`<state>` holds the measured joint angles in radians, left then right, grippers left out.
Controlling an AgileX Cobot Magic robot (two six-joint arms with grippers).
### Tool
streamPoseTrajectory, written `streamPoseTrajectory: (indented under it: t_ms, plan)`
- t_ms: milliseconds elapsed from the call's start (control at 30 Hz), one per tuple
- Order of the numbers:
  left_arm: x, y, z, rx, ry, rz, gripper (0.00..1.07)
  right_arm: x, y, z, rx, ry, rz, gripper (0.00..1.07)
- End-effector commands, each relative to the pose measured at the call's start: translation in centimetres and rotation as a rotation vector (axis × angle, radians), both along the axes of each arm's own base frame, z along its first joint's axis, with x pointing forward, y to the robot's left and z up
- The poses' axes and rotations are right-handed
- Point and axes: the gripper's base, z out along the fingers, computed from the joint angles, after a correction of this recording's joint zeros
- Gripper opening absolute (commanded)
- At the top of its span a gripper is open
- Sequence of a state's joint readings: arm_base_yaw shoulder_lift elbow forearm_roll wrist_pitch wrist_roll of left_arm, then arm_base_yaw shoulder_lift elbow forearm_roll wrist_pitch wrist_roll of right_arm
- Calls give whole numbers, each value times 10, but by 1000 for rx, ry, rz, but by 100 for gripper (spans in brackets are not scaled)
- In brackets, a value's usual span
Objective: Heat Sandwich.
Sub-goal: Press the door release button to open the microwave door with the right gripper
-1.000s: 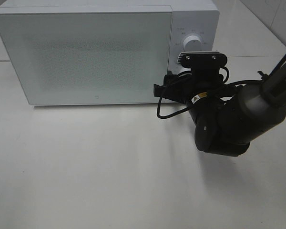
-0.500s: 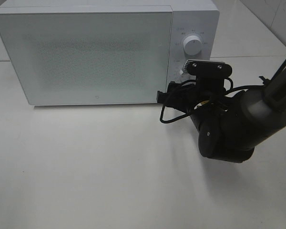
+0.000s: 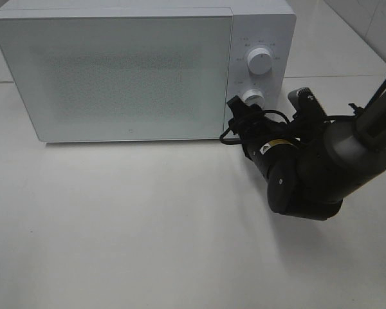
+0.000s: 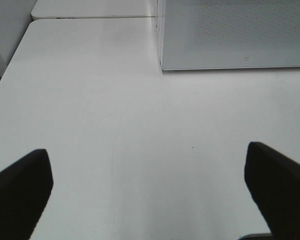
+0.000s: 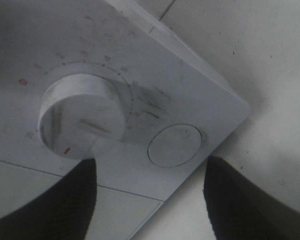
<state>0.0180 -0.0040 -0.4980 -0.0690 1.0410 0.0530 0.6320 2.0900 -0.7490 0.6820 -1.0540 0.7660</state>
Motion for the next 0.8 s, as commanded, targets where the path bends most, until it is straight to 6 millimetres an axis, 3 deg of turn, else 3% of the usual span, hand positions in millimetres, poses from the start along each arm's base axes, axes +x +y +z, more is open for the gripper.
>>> streamPoseTrajectory:
  t_ms: [33,233,300,500,567,800]
  plan:
    - [-3,0,-1,-3,-21,-4,100,1,0,2,130,-5,-51,55]
    - [-3,0,-1,-3,-21,-4,100,1,0,2,328,5,-124,40]
    - [-3,0,-1,-3,-21,-4,100,1,-1,2,437,11,-165,29]
    - [-3,0,-1,-3,-21,-4,100,1,-1,2,520,17,-196,14]
    - [-3,0,-1,-3,-21,-4,100,1,-1,2,548,19,-206,3]
    - [-3,0,-1,-3,-21,-4,100,1,0,2,554,20,-200,0]
